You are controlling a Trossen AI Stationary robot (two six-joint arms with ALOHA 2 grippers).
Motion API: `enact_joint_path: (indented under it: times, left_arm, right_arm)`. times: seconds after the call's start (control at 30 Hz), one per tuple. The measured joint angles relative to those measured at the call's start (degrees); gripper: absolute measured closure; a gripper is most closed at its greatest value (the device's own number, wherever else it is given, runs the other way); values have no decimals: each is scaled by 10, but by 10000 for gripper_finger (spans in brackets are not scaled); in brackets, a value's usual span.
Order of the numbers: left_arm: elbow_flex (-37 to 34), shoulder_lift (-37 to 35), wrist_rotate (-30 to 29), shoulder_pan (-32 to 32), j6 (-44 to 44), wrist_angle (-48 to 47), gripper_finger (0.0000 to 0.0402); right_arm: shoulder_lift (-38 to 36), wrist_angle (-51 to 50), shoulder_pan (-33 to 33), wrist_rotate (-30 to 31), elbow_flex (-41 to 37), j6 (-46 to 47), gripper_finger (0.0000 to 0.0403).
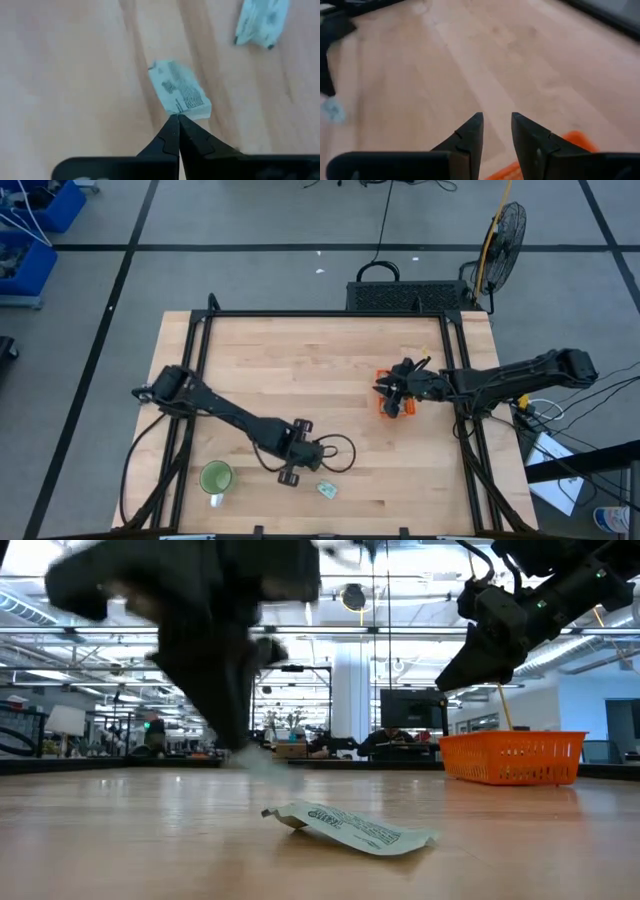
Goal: Pick and place Stevia / Truvia into bins
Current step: Put the stevia packet into the orange basket
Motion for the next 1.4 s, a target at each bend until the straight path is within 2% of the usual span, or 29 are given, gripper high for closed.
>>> enact_joint_path:
  times: [0.1, 0.23, 0.43, 0.63, 0.77, 0.97, 1.4]
  left_arm:
    - [1, -25, -43, 10, 7, -16, 398]
    - [0, -49, -160, 28, -2, -26, 399]
    - [0, -48, -316, 42, -24, -18, 399]
    - [0, -45, -402, 51, -48, 11, 399]
    - [1, -45, -415, 56, -28, 50, 399]
    - [1, -45, -417, 68, -9, 89, 399]
    - [1, -45, -411, 77, 0, 95, 400]
  right_arm:
    - [16, 26, 0, -32, 0, 15, 307]
    - [57, 132, 0, -40, 0, 21, 300]
    - [138, 295, 0, -41, 0, 93, 297]
    - [197, 344, -16, -41, 0, 143, 297]
    - [230, 382, -30, -47, 0, 146, 297]
    - [272, 462, -38, -142, 0, 163, 298]
    - [287, 500, -38, -146, 0, 161, 298]
